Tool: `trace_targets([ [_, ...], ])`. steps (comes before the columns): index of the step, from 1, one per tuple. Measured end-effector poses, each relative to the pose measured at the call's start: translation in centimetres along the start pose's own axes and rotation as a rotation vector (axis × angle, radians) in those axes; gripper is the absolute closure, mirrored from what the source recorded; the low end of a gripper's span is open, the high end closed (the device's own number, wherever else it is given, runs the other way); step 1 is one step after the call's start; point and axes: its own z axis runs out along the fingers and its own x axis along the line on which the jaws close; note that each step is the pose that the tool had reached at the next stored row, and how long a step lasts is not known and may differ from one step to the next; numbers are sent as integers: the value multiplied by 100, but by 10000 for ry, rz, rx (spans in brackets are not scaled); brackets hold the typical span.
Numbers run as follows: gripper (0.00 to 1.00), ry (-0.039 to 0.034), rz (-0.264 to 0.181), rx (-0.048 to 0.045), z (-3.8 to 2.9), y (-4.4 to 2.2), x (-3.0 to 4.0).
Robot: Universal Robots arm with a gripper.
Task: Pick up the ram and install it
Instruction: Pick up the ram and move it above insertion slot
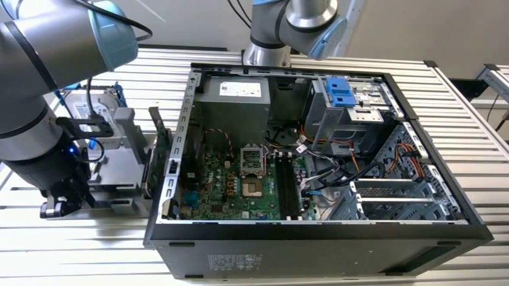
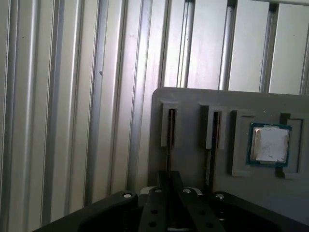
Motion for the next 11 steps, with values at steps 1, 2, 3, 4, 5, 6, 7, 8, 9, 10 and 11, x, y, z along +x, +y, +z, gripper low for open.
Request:
trace_targets([
  [1, 100, 0, 0, 0, -9, 0, 0],
  [2, 100, 0, 0, 0, -17, 0, 0],
  [3, 100, 1, 0, -1, -26, 0, 0],
  [4, 100, 0, 0, -1, -34, 0, 0],
  [5, 100, 0, 0, -1, -43, 0, 0],
  [6, 100, 0, -1, 1, -51, 1, -1],
  [7, 100, 0, -1, 0, -59, 1, -1],
  [8, 100, 0, -1, 0, -68, 2, 0],
  [9, 100, 0, -2, 0, -76, 2, 0],
  [10, 100, 0, -2, 0, -84, 2, -1],
  [11, 100, 1, 0, 0, -93, 3, -1],
])
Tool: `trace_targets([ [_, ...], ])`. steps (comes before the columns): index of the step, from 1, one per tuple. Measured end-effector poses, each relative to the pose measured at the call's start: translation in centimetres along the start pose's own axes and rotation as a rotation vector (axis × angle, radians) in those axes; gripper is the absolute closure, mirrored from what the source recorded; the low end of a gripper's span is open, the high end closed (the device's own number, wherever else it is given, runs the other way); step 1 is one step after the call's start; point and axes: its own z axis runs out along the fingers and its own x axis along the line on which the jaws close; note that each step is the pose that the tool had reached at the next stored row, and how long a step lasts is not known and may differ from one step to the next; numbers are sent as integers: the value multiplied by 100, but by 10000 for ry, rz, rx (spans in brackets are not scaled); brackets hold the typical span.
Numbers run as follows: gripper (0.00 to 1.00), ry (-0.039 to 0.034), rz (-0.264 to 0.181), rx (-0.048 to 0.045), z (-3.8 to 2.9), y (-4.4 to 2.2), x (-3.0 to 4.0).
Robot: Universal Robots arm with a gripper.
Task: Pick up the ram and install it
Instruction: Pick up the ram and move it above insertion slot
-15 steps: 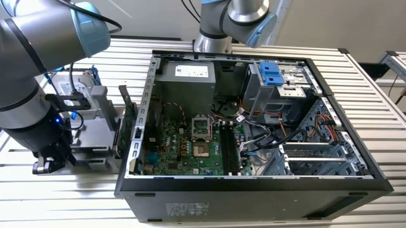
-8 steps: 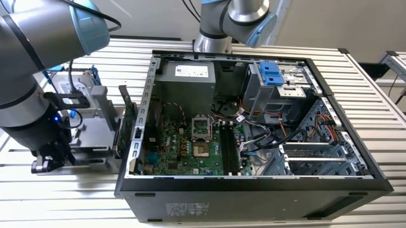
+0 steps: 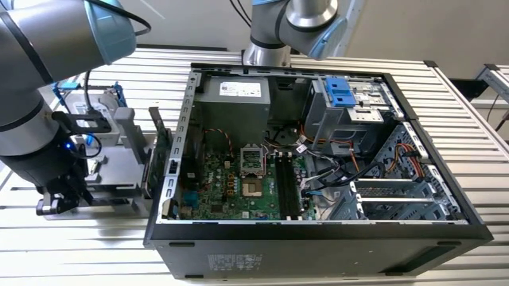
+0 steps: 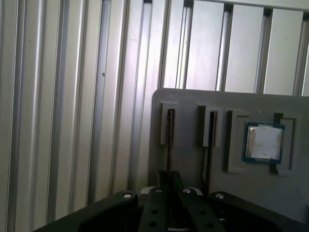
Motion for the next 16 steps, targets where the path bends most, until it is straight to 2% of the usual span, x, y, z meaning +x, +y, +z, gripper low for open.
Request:
trace_targets([
  [16, 100, -1, 0, 1, -185, 2, -2],
])
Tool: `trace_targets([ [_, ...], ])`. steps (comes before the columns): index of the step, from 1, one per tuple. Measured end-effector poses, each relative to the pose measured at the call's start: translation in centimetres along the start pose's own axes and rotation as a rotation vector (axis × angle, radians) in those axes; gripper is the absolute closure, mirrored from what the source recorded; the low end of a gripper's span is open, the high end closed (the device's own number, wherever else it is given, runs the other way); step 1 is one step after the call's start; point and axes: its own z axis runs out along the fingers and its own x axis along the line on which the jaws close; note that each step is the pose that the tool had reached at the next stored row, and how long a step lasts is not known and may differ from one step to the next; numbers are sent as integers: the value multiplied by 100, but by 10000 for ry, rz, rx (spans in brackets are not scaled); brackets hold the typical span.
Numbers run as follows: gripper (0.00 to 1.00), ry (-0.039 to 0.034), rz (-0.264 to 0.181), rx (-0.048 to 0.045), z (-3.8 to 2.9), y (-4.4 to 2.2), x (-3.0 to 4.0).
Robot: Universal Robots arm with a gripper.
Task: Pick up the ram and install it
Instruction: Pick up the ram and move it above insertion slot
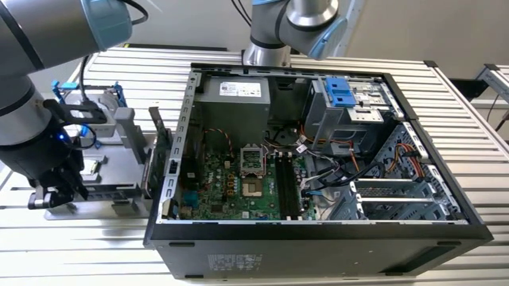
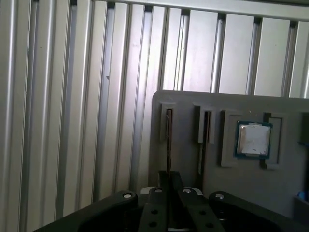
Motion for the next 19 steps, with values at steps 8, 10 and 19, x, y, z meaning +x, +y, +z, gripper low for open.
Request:
trace_targets([
  [8, 100, -1, -2, 0, -55, 0, 0],
  [10, 100, 0, -1, 0, -60, 0, 0],
  [19, 100, 3, 9, -4, -77, 1, 0],
])
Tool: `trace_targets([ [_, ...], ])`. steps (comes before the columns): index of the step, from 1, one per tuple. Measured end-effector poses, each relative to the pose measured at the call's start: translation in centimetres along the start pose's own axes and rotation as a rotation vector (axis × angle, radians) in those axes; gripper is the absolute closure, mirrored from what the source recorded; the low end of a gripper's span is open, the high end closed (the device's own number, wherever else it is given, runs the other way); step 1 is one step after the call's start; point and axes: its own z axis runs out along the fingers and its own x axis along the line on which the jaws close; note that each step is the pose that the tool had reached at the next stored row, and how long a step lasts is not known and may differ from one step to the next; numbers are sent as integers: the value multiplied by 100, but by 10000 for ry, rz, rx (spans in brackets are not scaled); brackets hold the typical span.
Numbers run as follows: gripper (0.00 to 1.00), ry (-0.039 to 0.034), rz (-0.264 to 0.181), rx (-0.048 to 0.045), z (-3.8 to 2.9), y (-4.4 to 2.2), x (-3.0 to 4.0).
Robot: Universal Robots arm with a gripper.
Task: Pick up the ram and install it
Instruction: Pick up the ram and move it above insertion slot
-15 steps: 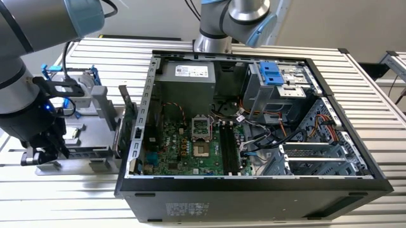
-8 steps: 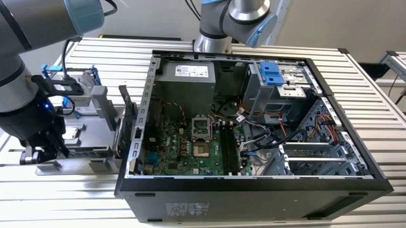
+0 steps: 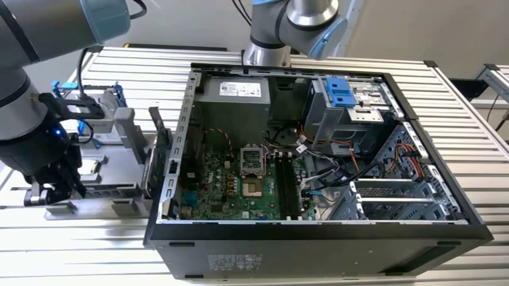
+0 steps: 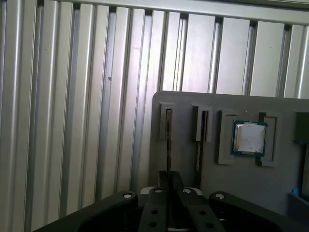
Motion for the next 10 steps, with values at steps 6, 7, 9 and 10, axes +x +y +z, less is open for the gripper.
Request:
trace_targets([
  [6, 100, -3, 64, 4, -32, 0, -1],
  [7, 100, -3, 80, 4, -38, 0, -1],
  [9, 100, -5, 126, 6, -46, 0, -1],
  [10, 100, -4, 151, 5, -52, 0, -1],
])
